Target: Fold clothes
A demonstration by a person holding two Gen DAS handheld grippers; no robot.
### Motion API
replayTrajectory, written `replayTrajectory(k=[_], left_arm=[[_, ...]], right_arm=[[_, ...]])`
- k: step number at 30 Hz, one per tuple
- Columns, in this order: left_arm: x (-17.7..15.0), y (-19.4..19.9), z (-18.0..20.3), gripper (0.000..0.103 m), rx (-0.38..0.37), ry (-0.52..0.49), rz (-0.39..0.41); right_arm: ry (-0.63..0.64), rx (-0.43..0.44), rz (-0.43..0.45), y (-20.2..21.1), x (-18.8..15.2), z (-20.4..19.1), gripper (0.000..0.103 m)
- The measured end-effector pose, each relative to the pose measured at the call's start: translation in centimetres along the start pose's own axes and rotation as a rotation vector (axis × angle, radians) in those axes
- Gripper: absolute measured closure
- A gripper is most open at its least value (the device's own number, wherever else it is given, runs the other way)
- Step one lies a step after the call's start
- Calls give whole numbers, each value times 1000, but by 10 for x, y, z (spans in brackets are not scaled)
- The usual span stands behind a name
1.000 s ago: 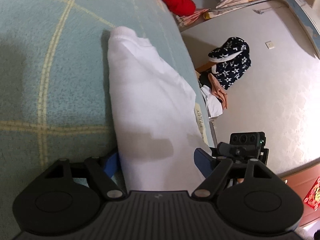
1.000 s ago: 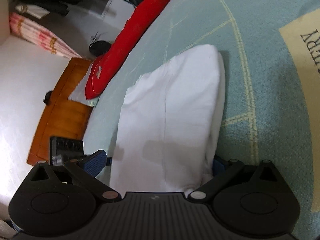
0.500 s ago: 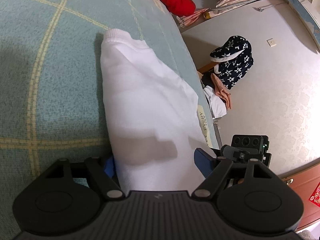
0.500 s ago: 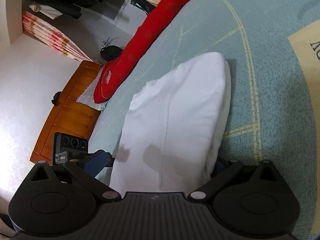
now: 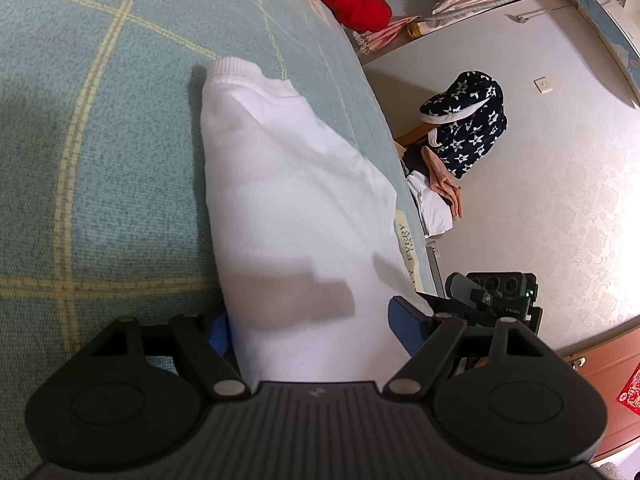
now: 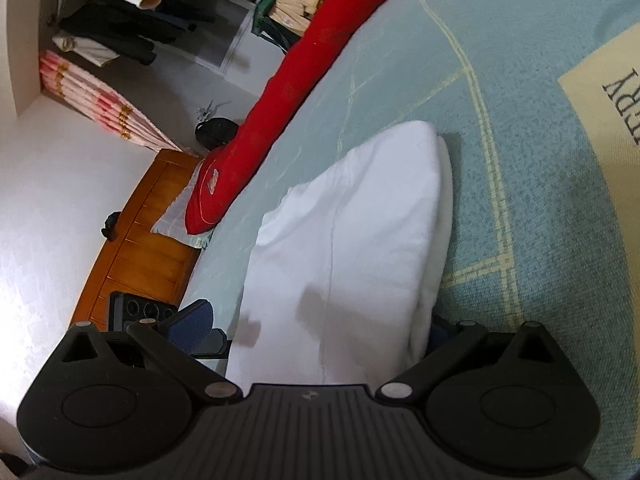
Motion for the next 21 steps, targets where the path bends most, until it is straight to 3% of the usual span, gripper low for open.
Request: replayTrajectory(k=[13, 16, 21], left_arm=[[1, 2, 0, 23, -4, 75, 15], [4, 1, 10, 23, 28, 23, 22], [7, 7, 19, 25, 15, 8, 55]], right_arm=[[-113, 88, -88, 16, 1, 10, 0], [-106, 70, -93, 14, 2, 3, 0], [-100, 70, -76, 19, 5, -8, 0]])
Point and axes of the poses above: each gripper's, at about its wrist camera, not at the fingertips, and y roughly against the way its jaws point, z to its right, x to its top, the point moved 8 cm from there along -y, roughly the way its jaws point, and after that the axes turned 8 degrees about -x, right-handed, at the moved point
